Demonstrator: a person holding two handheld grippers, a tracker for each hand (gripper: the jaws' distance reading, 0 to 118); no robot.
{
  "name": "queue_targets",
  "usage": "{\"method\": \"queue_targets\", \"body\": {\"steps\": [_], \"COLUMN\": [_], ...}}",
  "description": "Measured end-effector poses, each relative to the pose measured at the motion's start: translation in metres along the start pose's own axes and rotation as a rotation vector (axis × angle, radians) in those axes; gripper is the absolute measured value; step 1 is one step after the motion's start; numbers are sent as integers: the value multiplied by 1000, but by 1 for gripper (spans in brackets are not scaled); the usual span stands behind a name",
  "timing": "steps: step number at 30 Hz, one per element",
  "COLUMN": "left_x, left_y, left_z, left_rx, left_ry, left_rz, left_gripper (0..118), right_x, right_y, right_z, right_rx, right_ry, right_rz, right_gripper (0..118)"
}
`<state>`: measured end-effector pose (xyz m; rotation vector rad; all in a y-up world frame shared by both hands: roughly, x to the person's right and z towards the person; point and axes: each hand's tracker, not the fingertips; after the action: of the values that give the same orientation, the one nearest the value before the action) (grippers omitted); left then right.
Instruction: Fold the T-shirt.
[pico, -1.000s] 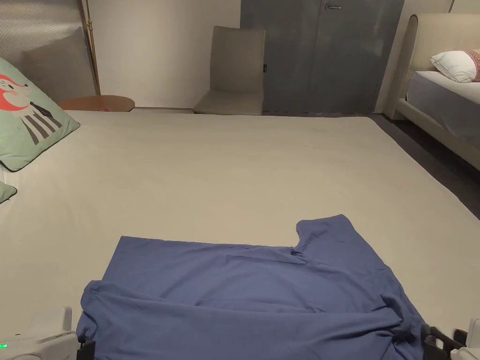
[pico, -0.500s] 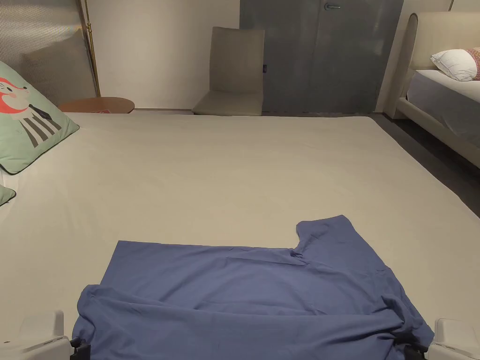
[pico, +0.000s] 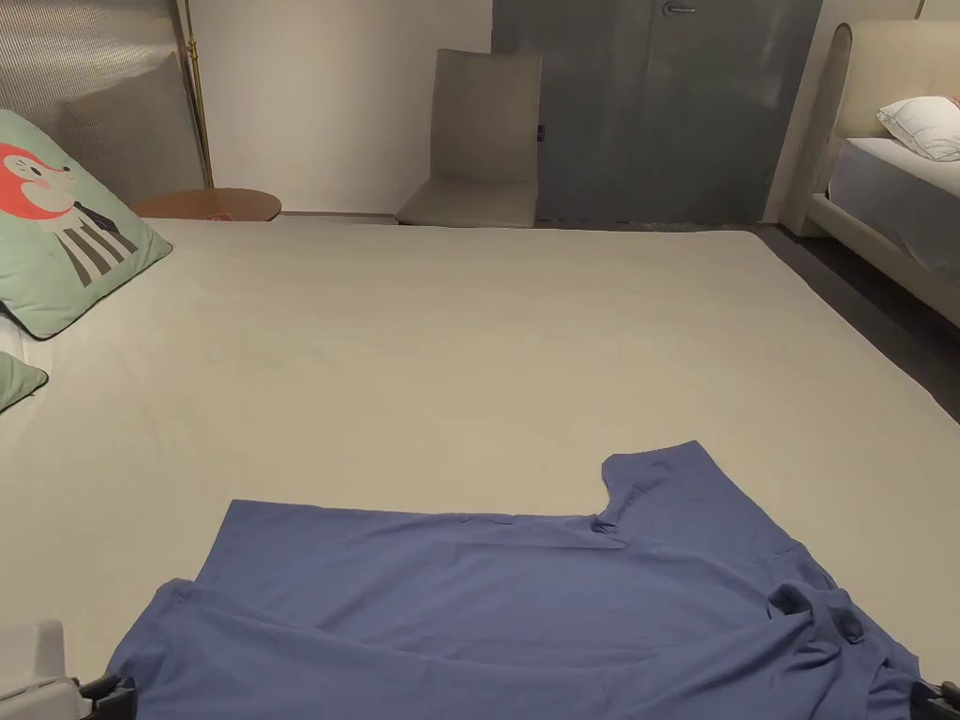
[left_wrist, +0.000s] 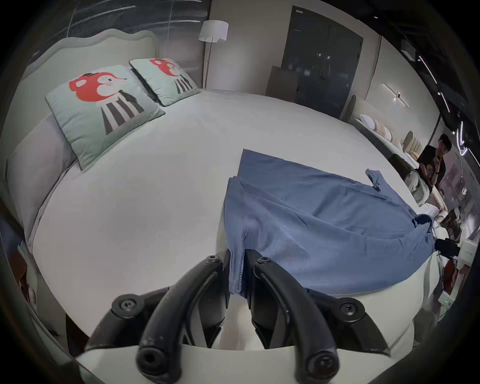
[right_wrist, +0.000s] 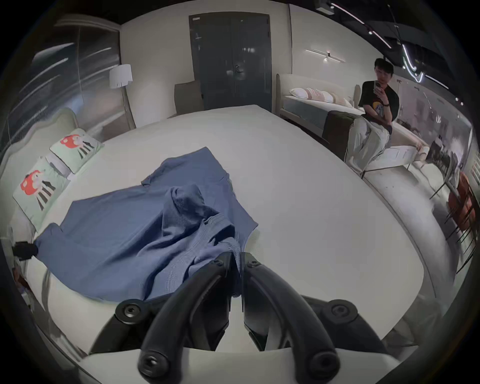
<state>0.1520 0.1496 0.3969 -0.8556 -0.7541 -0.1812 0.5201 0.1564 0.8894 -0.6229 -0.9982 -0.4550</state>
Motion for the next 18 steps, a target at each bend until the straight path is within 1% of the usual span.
{"method": "queue_targets", "body": {"steps": [2,5,10,12,14,16,18], "left_x": [-4,-13,-27,-29,-23,-21,-22], "left_y": [-11,-33,-70,-82,-89,-94,-94], "left_z": [10,22,29,27,29,28,26], "left_rx": [-2,-19,-77,-99,-110,-109,-106], "left_ry": [3,18,19,24,38,54,63], "left_rz": [13,33,79,99,98,92,82], "left_gripper": [7,7,7,7,7,6,6], "right_x": [1,6,14,15,14,11,11], "right_y": [-6,-17,-40,-50,-58,-66,-72], "right_z": [10,31,42,39,34,28,22], "right_rx": [-2,-6,-56,-80,-98,-119,-136], "right_ry": [3,-9,-49,-59,-81,-115,-126], "right_rz": [-15,-12,26,22,44,90,96], "right_gripper": [6,6,6,6,6,6,6]}}
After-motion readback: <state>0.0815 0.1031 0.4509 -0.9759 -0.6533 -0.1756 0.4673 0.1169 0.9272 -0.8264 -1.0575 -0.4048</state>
